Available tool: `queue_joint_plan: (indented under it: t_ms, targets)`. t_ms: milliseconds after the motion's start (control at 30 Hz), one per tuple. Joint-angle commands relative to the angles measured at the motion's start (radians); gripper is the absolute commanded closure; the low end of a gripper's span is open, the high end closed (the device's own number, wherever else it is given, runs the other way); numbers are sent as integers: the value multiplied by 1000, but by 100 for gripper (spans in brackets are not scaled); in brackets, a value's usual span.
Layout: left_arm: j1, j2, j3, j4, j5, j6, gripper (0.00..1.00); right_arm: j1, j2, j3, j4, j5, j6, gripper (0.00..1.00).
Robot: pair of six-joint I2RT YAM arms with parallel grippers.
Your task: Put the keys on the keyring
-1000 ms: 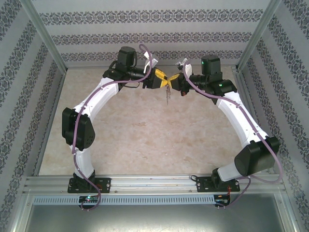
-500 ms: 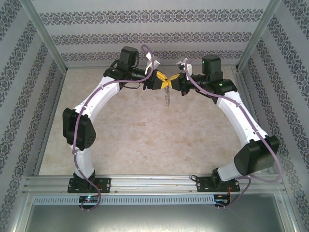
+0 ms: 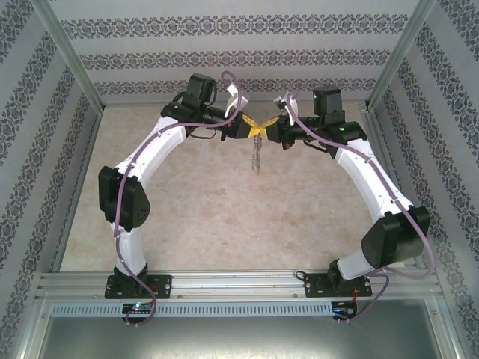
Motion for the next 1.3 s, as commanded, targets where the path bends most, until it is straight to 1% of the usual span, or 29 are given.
queue_joint_plan:
  t_ms: [0, 300, 433, 467, 533, 567, 633, 733, 833, 933, 1033, 1133, 1267]
  targets:
    - [-19, 5, 49, -40, 31, 53, 100, 1, 18, 29, 7, -25, -21, 100]
    - [-45, 26, 99, -164, -20, 142, 100, 1, 16, 25, 19, -17, -11, 100]
    - [-51, 25, 94, -154, -46, 143, 100, 0, 9, 23, 38, 10, 9, 100]
    - [-51, 24, 87, -131, -55, 128, 100, -2, 5, 22, 45, 23, 19, 97]
    - [-51, 11, 53, -55, -88, 87, 100, -7, -11, 9, 76, 47, 48, 74]
    - [-51, -2, 20, 4, -114, 61, 100, -11, -25, -5, 100, 58, 64, 66]
    - [-51, -35, -55, 126, -157, 14, 100, -21, -54, -33, 133, 94, 88, 59]
    - [-50, -87, -172, 322, -196, -52, 100, -41, -107, -88, 192, 149, 132, 54]
    - [-50, -110, -230, 445, -226, -109, 100, -49, -151, -137, 229, 250, 165, 52]
    - [-50, -118, -267, 536, -245, -163, 100, -49, -180, -211, 334, 340, 229, 52]
    - [-50, -130, -308, 639, -245, -225, 100, -51, -202, -320, 497, 435, 325, 51]
    - [-50, -147, -353, 741, -246, -278, 100, -50, -205, -416, 631, 464, 392, 51]
    - [-50, -168, -404, 857, -250, -340, 100, -33, -185, -477, 695, 470, 417, 51]
